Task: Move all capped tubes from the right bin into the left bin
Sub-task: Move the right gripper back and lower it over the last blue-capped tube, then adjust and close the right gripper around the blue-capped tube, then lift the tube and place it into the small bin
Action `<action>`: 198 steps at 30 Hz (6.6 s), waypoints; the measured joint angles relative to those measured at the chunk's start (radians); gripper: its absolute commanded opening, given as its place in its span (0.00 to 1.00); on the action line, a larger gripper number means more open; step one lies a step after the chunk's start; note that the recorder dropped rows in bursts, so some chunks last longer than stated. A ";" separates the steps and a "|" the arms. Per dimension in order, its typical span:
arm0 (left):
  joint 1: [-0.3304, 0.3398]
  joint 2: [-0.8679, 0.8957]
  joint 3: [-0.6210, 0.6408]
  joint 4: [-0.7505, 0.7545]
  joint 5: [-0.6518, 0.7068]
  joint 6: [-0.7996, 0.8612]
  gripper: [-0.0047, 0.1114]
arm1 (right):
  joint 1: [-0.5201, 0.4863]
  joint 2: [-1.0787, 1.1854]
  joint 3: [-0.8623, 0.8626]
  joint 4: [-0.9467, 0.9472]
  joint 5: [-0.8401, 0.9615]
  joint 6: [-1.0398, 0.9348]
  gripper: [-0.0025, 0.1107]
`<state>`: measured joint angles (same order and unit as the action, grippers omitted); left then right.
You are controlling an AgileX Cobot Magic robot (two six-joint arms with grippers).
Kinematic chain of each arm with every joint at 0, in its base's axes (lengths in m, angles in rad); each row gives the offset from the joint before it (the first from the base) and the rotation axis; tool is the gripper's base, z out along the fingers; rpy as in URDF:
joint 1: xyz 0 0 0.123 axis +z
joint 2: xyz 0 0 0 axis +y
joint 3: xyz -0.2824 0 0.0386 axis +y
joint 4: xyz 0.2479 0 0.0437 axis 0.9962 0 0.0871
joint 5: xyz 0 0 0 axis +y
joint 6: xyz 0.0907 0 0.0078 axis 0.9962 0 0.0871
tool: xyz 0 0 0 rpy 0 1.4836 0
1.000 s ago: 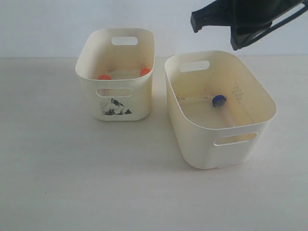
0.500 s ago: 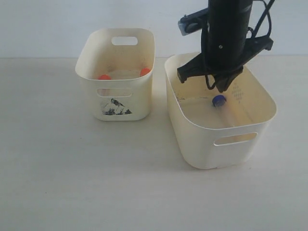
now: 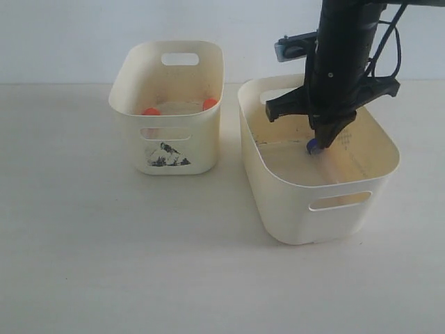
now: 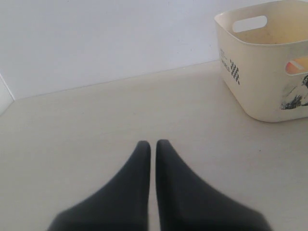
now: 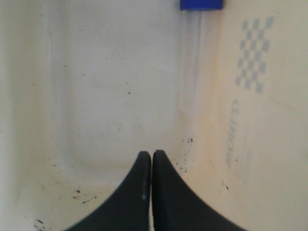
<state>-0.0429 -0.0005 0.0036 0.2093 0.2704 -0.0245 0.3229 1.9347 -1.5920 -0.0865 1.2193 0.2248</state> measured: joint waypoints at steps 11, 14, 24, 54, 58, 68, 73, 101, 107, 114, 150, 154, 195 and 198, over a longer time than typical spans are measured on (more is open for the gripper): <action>0.000 0.000 0.000 0.000 0.000 0.000 0.08 | 0.000 0.084 0.000 0.009 0.000 -0.007 0.02; 0.000 0.000 0.000 0.000 0.000 0.000 0.08 | 0.000 0.100 0.000 0.011 0.000 -0.005 0.02; 0.000 0.000 0.000 0.000 0.000 0.000 0.08 | 0.025 0.100 0.000 0.012 -0.002 -0.005 0.02; 0.000 0.000 0.000 0.000 0.000 0.000 0.08 | 0.083 0.189 0.000 -0.223 -0.048 0.083 0.21; 0.000 0.000 0.000 0.000 0.000 0.000 0.08 | 0.083 0.203 0.000 -0.225 -0.063 0.083 0.28; 0.000 0.000 0.000 0.000 0.000 0.000 0.08 | 0.083 0.242 0.000 -0.235 -0.071 0.083 0.57; 0.000 0.000 0.000 0.000 0.000 0.000 0.08 | 0.083 0.242 0.000 -0.269 -0.072 0.102 0.57; 0.000 0.000 0.000 0.000 0.000 0.000 0.08 | 0.087 0.244 -0.002 -0.299 -0.143 0.183 0.95; 0.000 0.000 0.000 0.000 0.000 0.000 0.08 | 0.087 0.279 -0.013 -0.303 -0.146 0.183 0.95; 0.000 0.000 0.000 0.000 0.000 0.000 0.08 | 0.087 0.310 -0.026 -0.295 -0.129 0.181 0.95; 0.000 0.000 0.000 0.000 0.000 0.000 0.08 | 0.073 0.317 -0.032 -0.118 -0.138 0.041 0.40; 0.000 0.000 0.000 0.000 0.000 0.000 0.08 | 0.073 0.319 -0.032 -0.121 -0.114 0.041 0.14; 0.000 0.000 0.000 0.000 0.000 0.000 0.08 | 0.085 -0.306 -0.001 0.162 -0.659 -0.096 0.02; 0.000 0.000 0.000 0.000 0.000 0.000 0.08 | 0.097 -0.239 -0.001 0.387 -0.832 -0.264 0.04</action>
<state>-0.0429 -0.0005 0.0036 0.2093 0.2704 -0.0245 0.4195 1.6956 -1.5934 0.3008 0.3872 -0.0393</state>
